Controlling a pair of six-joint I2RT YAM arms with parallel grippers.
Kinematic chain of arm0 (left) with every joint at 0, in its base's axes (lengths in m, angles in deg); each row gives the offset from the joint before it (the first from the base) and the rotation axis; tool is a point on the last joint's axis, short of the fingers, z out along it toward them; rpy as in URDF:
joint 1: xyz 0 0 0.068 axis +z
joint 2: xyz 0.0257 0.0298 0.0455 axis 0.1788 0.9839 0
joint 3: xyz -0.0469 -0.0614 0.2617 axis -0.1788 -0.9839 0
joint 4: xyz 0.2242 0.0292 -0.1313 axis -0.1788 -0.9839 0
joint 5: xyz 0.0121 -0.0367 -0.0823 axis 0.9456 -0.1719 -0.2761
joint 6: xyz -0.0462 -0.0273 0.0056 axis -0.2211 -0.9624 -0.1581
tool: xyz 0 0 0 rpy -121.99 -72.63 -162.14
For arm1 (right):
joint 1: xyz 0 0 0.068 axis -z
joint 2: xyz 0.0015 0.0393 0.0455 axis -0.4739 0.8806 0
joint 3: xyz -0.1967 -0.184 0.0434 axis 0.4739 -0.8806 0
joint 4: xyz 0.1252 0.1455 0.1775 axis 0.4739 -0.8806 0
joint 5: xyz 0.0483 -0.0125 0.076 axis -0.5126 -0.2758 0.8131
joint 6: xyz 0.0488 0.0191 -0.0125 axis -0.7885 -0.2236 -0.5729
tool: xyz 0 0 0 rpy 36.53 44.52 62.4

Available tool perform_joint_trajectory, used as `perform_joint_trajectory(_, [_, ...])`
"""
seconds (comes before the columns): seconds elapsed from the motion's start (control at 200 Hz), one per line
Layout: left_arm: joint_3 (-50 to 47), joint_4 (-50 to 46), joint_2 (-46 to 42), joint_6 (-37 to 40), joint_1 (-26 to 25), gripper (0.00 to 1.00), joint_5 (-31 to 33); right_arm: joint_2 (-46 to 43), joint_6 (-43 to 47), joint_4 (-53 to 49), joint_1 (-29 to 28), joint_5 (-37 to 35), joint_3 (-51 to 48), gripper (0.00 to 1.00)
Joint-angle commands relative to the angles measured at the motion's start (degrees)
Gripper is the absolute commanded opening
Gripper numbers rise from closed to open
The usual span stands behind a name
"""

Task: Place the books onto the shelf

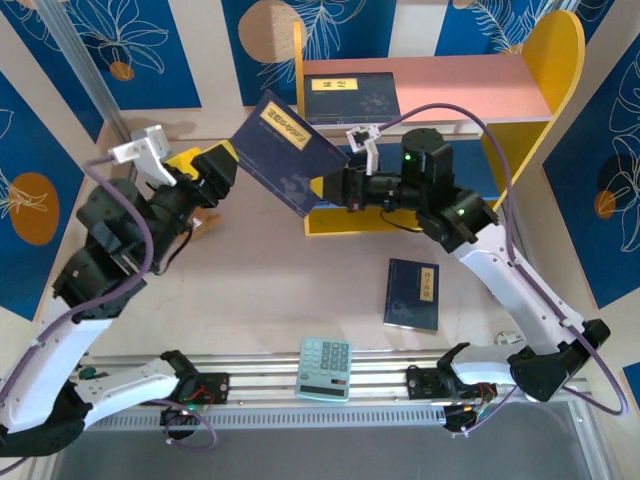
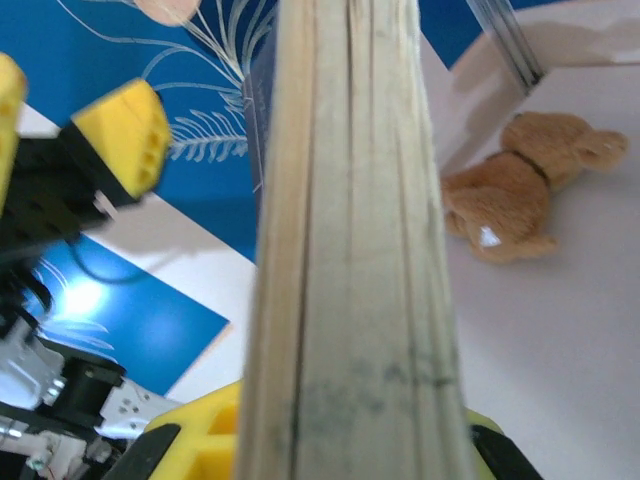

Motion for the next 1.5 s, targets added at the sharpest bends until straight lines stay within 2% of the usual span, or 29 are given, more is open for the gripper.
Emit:
perform_joint_trajectory(0.0, [7.4, -18.9, 4.0, 3.8, 6.2, 0.76, -16.5, -1.4, 8.4, -11.8, 2.3, 7.8, 3.2, 0.05])
perform_joint_trajectory(0.09, [9.0, -21.4, 6.8, 3.4, 12.7, 0.73, -32.0, -2.8, 10.1, -14.6, 4.3, 9.1, 1.8, 0.05])
perform_joint_trajectory(0.185, [6.0, -18.2, 8.0, 1.8, 15.9, 0.72, -44.6, -4.7, 9.9, -15.1, 6.5, 10.9, -0.4, 0.05])
perform_joint_trajectory(0.24, [4.0, -15.1, 8.3, 0.7, 16.8, 0.72, -50.0, -5.5, 10.0, -15.2, 7.4, 11.7, -1.2, 0.05])
perform_joint_trajectory(0.32, [1.2, -11.6, 8.6, -0.6, 17.7, 0.72, -54.4, -6.4, 10.0, -15.4, 8.1, 12.5, -1.8, 0.05])
perform_joint_trajectory(0.65, [0.3, -11.5, 9.4, 0.2, 19.2, 0.74, -56.9, -6.6, 10.1, -15.1, 10.0, 15.5, -1.7, 0.05])
perform_joint_trajectory(0.835, [0.7, -10.5, 10.0, 0.6, 19.6, 0.74, -59.6, -5.2, 10.8, -15.0, 10.0, 19.7, -1.3, 0.05])
perform_joint_trajectory(1.086, [2.8, -11.6, 10.9, 2.0, 19.8, 0.7, -62.5, -3.1, 13.3, -17.3, 10.0, 23.6, 0.9, 0.05])
perform_joint_trajectory(1.226, [3.6, -12.1, 11.1, 2.7, 19.8, 0.63, -63.7, -1.8, 15.1, -19.5, 9.8, 24.9, 2.9, 0.05])
perform_joint_trajectory(1.496, [3.9, -13.4, 10.1, 5.1, 19.8, 0.34, -63.7, 1.0, 16.3, -22.2, 8.8, 24.9, 7.4, 0.09])
